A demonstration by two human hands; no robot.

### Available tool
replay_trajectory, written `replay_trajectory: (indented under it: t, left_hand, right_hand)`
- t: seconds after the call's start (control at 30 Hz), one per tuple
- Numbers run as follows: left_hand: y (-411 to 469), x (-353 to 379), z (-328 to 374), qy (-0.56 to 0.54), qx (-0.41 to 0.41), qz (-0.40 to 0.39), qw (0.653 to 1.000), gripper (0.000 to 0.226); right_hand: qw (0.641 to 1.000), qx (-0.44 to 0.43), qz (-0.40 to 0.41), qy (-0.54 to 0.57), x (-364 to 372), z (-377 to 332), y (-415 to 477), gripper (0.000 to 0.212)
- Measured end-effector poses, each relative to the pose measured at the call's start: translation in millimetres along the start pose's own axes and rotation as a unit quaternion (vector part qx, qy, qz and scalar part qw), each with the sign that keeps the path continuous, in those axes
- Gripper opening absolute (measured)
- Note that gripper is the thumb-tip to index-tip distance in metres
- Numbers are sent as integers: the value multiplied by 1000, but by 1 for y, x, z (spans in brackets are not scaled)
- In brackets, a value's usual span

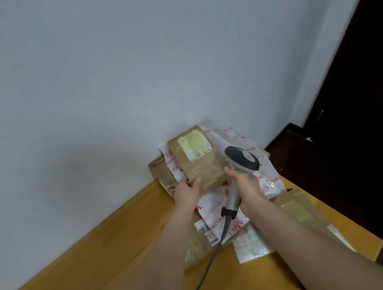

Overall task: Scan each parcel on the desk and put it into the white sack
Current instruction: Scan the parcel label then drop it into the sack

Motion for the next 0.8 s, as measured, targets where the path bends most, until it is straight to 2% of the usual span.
replay_trajectory:
  t: [0.13,0.3,0.53,0.8]
  left_hand:
    - [3,4,-15,-151,-47,-19,987,37]
    - [-13,-23,-34,-261,-92,-1,961,37]
    - [-67,-89,-46,-299,-70,25,951,52]
    - [-153,-158,-66,-276,-42,-14,960,59]
  right_hand:
    - [999,29,-44,-12,6,-5,13,17]
    - [996,58,-41,-44,1,7,11,24]
    - [986,107,-126,21,35,12,-17,15]
    - [955,164,-232,80,115,16,-75,32]
Point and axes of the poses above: each hand's wrist, its own y-axis towards the middle knuckle, its own x-axis out of the palm, z = x × y, the point moved 9 cm from there along y, towards the middle knuckle, and after that the axes turned 10 degrees about -z, right-handed, at the moved point
